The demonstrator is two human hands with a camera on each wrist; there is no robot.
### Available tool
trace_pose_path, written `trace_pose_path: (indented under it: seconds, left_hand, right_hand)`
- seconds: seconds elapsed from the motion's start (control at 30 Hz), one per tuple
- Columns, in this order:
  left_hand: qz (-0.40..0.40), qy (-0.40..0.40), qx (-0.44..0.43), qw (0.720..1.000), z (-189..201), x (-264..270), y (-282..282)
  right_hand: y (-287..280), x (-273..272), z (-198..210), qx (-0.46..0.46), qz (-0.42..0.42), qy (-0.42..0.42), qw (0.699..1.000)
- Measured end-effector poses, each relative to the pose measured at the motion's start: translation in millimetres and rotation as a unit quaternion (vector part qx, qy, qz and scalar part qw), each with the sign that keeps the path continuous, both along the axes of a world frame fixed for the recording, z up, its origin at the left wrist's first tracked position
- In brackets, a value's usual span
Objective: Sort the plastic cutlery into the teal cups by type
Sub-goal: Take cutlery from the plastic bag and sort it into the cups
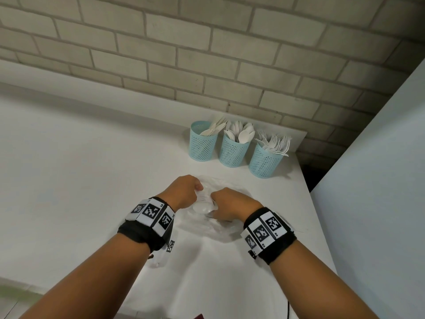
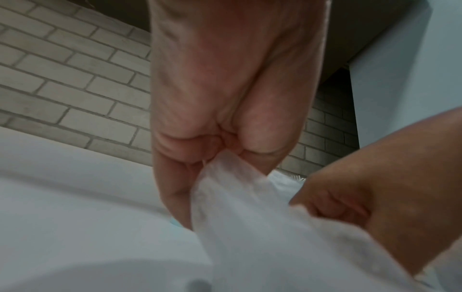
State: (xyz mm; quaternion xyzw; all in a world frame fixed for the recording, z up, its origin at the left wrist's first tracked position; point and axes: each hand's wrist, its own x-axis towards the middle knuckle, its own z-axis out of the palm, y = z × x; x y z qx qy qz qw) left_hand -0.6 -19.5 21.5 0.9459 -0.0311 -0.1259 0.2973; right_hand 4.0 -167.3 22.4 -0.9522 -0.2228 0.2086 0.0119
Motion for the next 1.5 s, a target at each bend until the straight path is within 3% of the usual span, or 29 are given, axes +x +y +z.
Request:
trace_pose_path:
  seconds: [0.4,0.47,0.57,0.63,0.73,0.83,0.9,0.97,1.07,1.23,1.4,1.5]
  left_hand:
    - [-0.024,0.076,0.093,0.992,14,5,-8]
    - [-0.021,0.053,0.127,0.990,21,6,-13]
    - [-0.003,0.020,0.103,0.994,33,9,-23]
    - [-0.013,0.001,0.062,0.998,41,11,-29]
    - [-0.068,0.018,-0.118,0.990,48,14,-38]
    - [-0.065,0.116,-0.334,0.933,43,17,-46]
    - [-0.042,0.152,-0.410,0.898,34,21,-47]
    - [-0.044,0.168,-0.441,0.881,29,25,-47]
    - [-0.050,0.207,-0.474,0.855,23,27,-48]
    - [-0.027,0.229,-0.508,0.830,17,29,-50]
    - [0.010,0.232,-0.536,0.812,9,33,-45]
    - [0.016,0.231,-0.541,0.809,5,34,-38]
  right_hand:
    - [-29,19,28,0.186,-0.095,0.100,0.973]
    - [-37,23,35,0.228,-0.111,0.119,0.960]
    - [-46,31,43,0.325,-0.160,0.142,0.921]
    - [-49,37,48,0.398,-0.203,0.137,0.884]
    - [-44,40,53,0.495,-0.234,0.139,0.825]
    - [-37,40,51,0.542,-0.255,0.157,0.785]
    - [-35,41,48,0.568,-0.265,0.181,0.758]
    - [-35,43,44,0.588,-0.266,0.203,0.737]
    - [-34,44,37,0.590,-0.271,0.220,0.728]
    - [-30,48,32,0.615,-0.285,0.248,0.692]
    - [-28,51,30,0.605,-0.289,0.244,0.700]
    - [-28,56,28,0.621,-0.304,0.223,0.687]
